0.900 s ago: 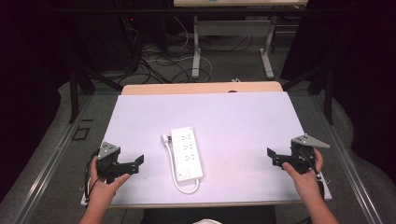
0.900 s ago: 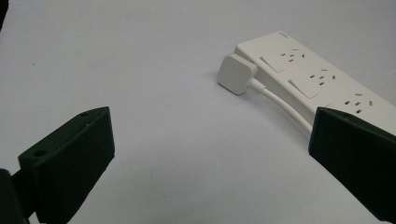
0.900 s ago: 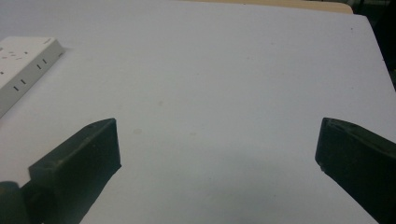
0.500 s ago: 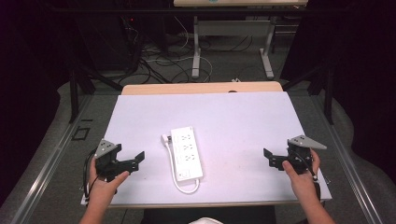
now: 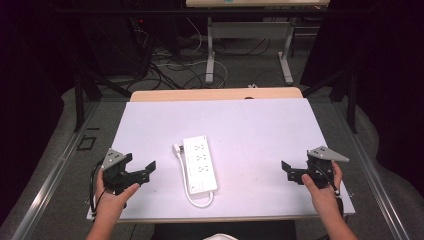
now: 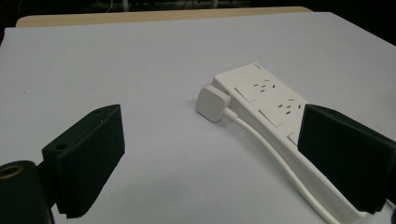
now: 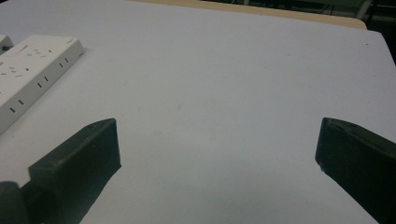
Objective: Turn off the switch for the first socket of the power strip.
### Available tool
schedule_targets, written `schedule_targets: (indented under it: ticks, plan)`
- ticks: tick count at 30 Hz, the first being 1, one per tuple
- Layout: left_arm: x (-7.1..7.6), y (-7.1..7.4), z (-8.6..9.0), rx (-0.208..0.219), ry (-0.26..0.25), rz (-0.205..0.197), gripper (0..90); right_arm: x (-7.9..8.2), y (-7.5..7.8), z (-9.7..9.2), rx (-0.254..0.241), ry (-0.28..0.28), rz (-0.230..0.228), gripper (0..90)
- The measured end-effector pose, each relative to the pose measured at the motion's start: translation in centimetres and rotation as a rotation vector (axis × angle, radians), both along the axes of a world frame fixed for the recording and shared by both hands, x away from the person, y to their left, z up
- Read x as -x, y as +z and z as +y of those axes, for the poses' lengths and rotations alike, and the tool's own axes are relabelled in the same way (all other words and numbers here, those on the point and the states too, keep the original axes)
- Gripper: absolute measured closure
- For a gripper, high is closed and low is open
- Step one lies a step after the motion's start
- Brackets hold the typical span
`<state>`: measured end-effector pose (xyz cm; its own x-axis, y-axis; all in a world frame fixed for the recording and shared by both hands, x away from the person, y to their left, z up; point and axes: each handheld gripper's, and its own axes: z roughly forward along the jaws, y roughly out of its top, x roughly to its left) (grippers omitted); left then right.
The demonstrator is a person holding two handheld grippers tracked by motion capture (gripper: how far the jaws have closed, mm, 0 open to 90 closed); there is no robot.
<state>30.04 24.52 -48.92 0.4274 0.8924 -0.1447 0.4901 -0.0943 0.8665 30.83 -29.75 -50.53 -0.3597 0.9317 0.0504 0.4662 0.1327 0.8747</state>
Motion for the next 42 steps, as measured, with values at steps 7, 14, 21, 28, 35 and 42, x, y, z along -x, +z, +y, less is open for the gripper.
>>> schedule_targets:
  ticks: [7, 14, 21, 28, 35, 42]
  plan:
    - [0.0, 0.3, -0.7, 0.007, -0.014, -0.001, 12.1, 0.3, 0.0, 0.0, 0.006, 0.004, -0.009, 0.0]
    - [0.1, 0.5, -1.4, 0.021, -0.038, 0.001, 15.7, 0.4, -0.1, -0.1, 0.021, 0.014, -0.006, 0.0]
    - [0.3, 0.5, -2.2, 0.020, -0.070, 0.008, 20.2, 0.3, -0.3, -0.3, 0.015, 0.007, 0.005, 0.0]
    - [0.7, 0.7, -3.1, 0.010, -0.088, -0.009, 31.3, 0.3, -0.4, 0.0, 0.010, 0.003, 0.002, 0.0]
    - [0.6, 0.7, -3.7, -0.009, -0.087, -0.011, 40.9, 0.3, -0.5, -0.1, 0.017, 0.007, 0.002, 0.0]
    - [0.1, 1.2, -4.2, 0.002, -0.096, -0.011, 47.0, 0.3, -0.4, 0.0, 0.010, 0.008, 0.010, 0.0]
